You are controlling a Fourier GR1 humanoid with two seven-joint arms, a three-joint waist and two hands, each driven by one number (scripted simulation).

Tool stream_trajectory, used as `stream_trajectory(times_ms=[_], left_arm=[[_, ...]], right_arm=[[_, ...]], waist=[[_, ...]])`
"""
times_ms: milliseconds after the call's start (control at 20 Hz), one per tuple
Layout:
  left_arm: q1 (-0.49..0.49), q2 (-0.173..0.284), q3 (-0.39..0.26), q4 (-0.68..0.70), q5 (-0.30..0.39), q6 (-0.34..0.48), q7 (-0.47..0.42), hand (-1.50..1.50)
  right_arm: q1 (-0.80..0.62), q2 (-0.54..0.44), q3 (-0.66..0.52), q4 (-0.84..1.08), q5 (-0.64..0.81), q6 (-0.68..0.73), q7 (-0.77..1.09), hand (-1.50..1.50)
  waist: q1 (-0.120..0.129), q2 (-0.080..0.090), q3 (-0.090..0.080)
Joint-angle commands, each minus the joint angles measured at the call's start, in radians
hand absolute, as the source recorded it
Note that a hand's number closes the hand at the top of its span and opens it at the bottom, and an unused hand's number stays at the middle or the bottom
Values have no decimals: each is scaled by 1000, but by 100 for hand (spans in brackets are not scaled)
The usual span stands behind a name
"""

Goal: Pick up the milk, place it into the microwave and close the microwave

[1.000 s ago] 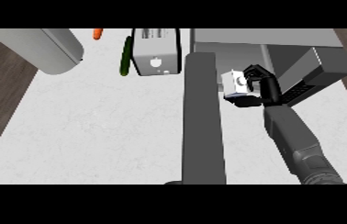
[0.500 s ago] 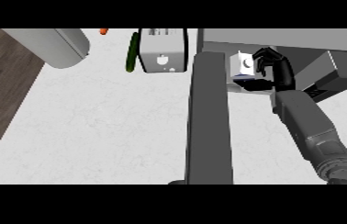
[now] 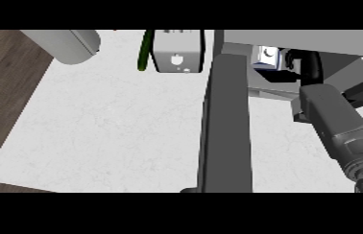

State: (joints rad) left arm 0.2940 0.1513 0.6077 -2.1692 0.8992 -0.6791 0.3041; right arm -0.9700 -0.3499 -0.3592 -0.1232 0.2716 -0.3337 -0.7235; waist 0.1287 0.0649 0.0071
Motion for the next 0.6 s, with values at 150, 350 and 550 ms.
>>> stream_trajectory(times_ms=[150, 350, 550], left_arm=[[-30, 11, -11, -1, -6, 16, 7, -150], [-44, 37, 6, 41, -3, -6, 0, -150], [-70, 31, -16, 46, -21, -3, 1, -150]], right_arm=[[-9, -52, -9, 12, 1, -22, 14, 150], [-30, -58, -16, 13, -2, -62, 33, 150], [-42, -58, -19, 16, -2, -66, 37, 150]], waist=[[19, 14, 3], [41, 21, 2], [47, 34, 4]])
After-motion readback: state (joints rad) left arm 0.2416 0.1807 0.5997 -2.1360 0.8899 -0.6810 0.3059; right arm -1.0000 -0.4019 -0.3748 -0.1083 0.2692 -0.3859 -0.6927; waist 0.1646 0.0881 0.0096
